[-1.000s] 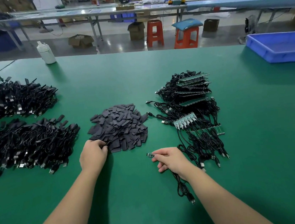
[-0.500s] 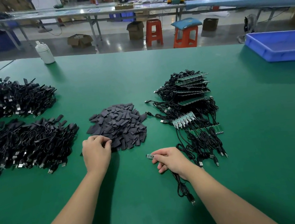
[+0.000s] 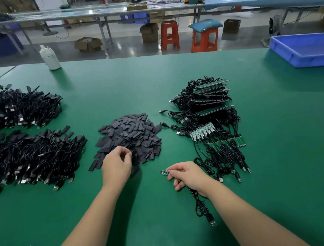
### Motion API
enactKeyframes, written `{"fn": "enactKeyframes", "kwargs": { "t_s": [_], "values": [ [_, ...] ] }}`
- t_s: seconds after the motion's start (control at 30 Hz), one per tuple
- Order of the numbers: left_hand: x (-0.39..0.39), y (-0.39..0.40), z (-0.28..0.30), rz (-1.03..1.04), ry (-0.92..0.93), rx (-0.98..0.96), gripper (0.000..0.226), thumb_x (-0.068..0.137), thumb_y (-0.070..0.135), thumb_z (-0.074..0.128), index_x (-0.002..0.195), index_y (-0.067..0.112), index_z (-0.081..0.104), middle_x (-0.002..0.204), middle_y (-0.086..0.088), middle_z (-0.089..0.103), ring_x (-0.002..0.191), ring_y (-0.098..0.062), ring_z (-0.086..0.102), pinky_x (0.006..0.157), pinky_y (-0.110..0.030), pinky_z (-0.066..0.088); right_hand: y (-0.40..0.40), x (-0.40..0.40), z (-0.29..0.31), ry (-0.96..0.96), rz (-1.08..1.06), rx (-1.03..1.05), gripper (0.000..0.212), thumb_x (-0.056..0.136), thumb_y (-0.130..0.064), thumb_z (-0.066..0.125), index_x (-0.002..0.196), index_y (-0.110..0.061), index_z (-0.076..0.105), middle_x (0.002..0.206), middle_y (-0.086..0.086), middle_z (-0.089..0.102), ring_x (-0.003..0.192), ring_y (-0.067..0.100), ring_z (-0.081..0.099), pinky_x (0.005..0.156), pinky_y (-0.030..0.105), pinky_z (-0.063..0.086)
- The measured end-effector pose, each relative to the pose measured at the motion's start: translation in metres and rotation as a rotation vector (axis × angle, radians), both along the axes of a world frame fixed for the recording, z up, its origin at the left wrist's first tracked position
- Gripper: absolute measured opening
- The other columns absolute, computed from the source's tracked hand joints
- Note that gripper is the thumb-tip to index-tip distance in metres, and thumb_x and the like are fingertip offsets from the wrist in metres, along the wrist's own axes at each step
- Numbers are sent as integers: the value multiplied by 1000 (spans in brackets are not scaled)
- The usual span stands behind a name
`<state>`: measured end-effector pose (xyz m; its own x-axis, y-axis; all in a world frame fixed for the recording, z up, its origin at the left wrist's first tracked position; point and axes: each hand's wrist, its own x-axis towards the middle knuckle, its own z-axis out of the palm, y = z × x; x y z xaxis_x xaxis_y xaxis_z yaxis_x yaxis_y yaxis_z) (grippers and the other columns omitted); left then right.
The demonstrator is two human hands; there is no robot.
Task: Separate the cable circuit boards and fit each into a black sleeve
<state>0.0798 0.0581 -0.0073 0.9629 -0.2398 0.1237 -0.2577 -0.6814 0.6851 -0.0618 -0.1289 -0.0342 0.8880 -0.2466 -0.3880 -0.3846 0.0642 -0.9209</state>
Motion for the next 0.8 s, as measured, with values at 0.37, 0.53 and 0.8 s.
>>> {"fn": "enactKeyframes", "kwargs": {
  "t_s": [0.37,0.53,0.8],
  "values": [
    [-43,-12,-23,-503,84,89,36,91,23,68,127,16,66,93,4,58,87,-8,56,77,-12,36,-1,0,-1,7,13,10,18,99,-5,53,113,-5,65,82,8,64,56,11,59,58,25,56],
    [-46,-8,-29,-577,-50,187,28,94,33,63,119,22,69,96,1,57,90,-18,58,82,-33,48,-3,0,-3,10,17,11,18,100,-5,52,111,-6,65,78,7,63,55,12,59,57,25,56],
    [-45,-1,-25,-632,-137,186,21,96,30,61,112,22,72,94,5,63,83,-13,59,73,-19,40,-4,-1,-5,4,13,21,19,101,-7,50,101,-16,67,76,5,63,55,12,60,57,25,55]
  ]
}}
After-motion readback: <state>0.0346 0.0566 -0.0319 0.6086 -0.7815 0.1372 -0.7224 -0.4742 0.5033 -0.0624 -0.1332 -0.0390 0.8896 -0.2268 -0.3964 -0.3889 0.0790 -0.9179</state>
